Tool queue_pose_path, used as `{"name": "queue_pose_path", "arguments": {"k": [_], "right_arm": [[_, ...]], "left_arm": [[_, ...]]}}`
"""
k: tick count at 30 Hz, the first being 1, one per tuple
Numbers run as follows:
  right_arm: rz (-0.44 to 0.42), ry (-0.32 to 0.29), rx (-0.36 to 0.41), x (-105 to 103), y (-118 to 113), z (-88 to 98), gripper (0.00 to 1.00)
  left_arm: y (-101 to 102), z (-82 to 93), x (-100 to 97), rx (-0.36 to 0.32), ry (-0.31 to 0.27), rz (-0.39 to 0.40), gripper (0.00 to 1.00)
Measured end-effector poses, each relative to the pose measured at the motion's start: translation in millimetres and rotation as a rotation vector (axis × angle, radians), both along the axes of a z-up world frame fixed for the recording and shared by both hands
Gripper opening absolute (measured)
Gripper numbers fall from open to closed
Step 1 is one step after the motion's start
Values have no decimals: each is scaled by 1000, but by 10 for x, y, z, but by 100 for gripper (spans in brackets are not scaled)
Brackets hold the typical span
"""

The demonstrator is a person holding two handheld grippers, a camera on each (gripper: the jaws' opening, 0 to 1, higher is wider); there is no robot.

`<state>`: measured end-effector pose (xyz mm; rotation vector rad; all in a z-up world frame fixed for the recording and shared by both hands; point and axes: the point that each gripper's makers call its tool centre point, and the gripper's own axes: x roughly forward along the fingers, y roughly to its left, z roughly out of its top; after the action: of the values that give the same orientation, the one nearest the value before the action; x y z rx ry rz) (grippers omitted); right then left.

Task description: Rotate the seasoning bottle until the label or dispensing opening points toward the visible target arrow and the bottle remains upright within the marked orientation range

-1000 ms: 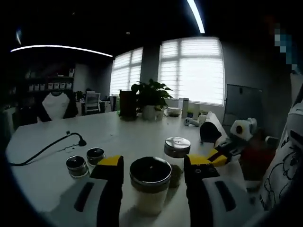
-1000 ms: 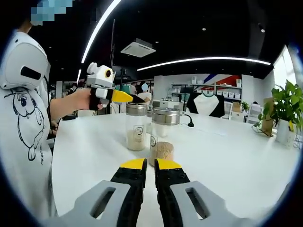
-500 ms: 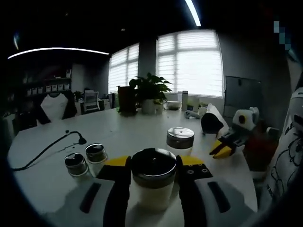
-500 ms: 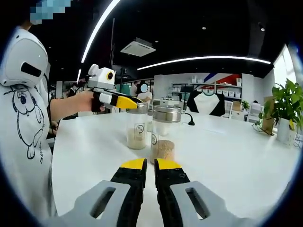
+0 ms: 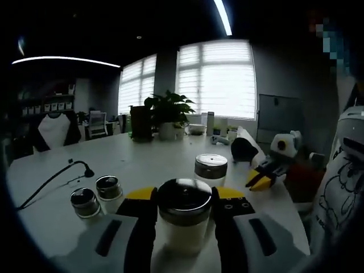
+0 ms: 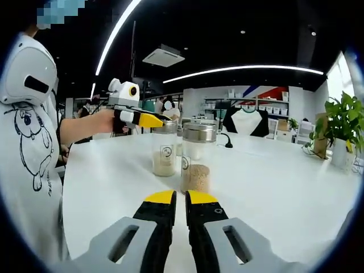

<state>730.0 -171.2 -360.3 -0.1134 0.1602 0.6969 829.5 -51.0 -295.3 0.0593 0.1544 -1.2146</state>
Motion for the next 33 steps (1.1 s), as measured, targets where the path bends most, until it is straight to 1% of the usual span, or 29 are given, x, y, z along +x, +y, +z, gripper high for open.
{"name": "queue_pose_path", "arguments": {"k": [2,4,5,7,10,13,14,16,18,20,24,28,30,31,33], "right_arm": [[-1,1,3,-2,2,-1,4],[1,2,2,-4,7,-5,4],[2,3,1,-5,11,-9,4],[4,6,-4,-7,19,-17,4],[5,5,0,-8,28,-7,4],[3,-1,6,-7,31,15,4],[3,-2,8,-6,33,18,4],[4,0,7,-3,39,14,4],[5,0,2,-3,46,8,4],[7,1,0,-9,51,4,4],[8,2,-1,-10,45,6,4],[9,-1,1,-8,49,21,4],[8,-1,1,-4,52,20,4],[6,-2,0,-1,49,20,4],[-1,-3,9,15,37,30,4]], "left_arm": [[-2,-3,-4,-6,17,-28,40],[-13,-3,-11,16,-2,-63,40],[-25,-12,-44,30,-9,-107,40],[-26,-11,-15,26,4,-143,40],[-28,-14,-14,32,-1,-177,40],[-45,-27,-43,46,-11,-229,40],[-48,-33,-51,48,-7,-248,40],[-51,-40,-49,38,21,-271,40],[-52,-46,-47,33,29,-278,40],[-53,-51,-61,36,22,-280,40],[-51,-72,-60,42,27,-271,40],[-43,-113,-66,50,30,-235,41],[-21,-125,-38,53,26,-198,45],[-10,-116,-32,48,19,-185,47],[22,-59,-66,38,-13,-164,46]]}}
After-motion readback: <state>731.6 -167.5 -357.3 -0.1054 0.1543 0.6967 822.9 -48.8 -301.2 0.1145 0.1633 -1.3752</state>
